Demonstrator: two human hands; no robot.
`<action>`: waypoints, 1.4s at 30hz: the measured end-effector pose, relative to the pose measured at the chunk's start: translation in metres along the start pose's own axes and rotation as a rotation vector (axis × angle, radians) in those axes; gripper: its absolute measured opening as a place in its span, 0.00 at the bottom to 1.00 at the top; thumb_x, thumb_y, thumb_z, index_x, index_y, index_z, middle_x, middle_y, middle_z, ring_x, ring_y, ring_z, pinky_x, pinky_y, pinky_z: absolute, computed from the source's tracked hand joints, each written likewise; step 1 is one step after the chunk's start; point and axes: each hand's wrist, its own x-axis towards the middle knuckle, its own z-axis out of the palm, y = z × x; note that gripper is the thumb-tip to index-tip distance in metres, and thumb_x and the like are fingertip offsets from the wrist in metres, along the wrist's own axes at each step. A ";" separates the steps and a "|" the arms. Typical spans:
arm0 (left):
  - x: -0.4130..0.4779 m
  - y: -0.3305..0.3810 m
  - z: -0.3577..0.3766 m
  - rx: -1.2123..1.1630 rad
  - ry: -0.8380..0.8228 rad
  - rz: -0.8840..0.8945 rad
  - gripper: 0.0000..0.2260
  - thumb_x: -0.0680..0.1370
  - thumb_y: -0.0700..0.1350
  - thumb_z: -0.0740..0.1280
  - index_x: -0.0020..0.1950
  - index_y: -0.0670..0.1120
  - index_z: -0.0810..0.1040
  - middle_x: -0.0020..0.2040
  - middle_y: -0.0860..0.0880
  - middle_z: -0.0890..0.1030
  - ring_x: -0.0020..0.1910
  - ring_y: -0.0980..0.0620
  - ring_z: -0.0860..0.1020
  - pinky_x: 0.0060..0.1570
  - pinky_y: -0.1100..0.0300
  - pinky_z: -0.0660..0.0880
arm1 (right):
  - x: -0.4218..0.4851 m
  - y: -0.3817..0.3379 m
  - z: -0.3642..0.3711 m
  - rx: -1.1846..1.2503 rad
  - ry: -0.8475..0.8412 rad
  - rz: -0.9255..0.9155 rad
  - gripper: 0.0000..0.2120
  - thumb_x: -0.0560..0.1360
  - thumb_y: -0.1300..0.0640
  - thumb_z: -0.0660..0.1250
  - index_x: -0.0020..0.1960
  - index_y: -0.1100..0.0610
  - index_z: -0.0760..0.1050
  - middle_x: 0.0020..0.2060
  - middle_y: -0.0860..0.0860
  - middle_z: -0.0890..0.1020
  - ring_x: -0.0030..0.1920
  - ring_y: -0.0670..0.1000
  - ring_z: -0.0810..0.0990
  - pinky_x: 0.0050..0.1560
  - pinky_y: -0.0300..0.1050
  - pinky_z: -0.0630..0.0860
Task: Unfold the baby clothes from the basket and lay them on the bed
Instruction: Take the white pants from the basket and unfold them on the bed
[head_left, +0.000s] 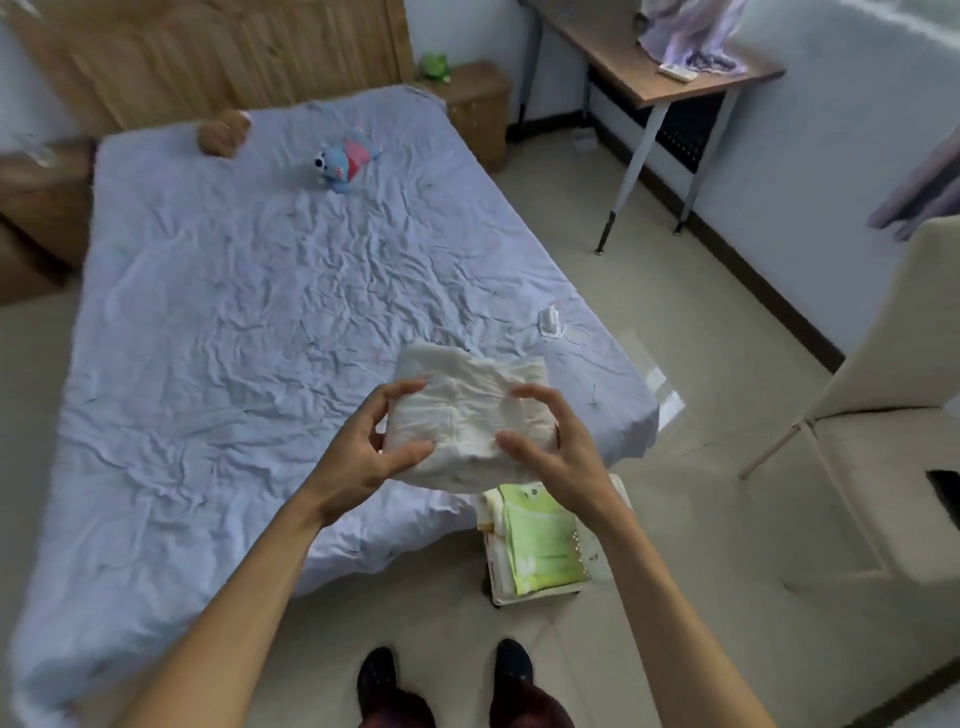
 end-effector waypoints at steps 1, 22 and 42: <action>-0.011 0.003 -0.016 0.005 0.040 0.012 0.28 0.75 0.43 0.77 0.71 0.62 0.73 0.66 0.57 0.78 0.57 0.50 0.84 0.48 0.57 0.83 | 0.006 -0.014 0.011 -0.007 -0.048 -0.022 0.22 0.74 0.50 0.77 0.65 0.43 0.75 0.67 0.43 0.77 0.68 0.48 0.75 0.68 0.58 0.73; -0.176 -0.055 -0.361 -0.027 0.392 0.027 0.26 0.73 0.50 0.78 0.68 0.66 0.75 0.62 0.64 0.79 0.55 0.51 0.86 0.47 0.60 0.83 | 0.062 -0.150 0.377 -0.197 -0.402 -0.176 0.23 0.72 0.50 0.78 0.64 0.38 0.77 0.64 0.43 0.75 0.58 0.40 0.75 0.57 0.40 0.75; 0.086 -0.132 -0.441 -0.044 0.504 -0.121 0.28 0.75 0.49 0.77 0.73 0.60 0.74 0.62 0.74 0.77 0.59 0.66 0.81 0.51 0.71 0.78 | 0.353 -0.045 0.437 -0.285 -0.476 -0.083 0.24 0.72 0.51 0.78 0.66 0.42 0.77 0.63 0.47 0.74 0.57 0.47 0.76 0.51 0.33 0.69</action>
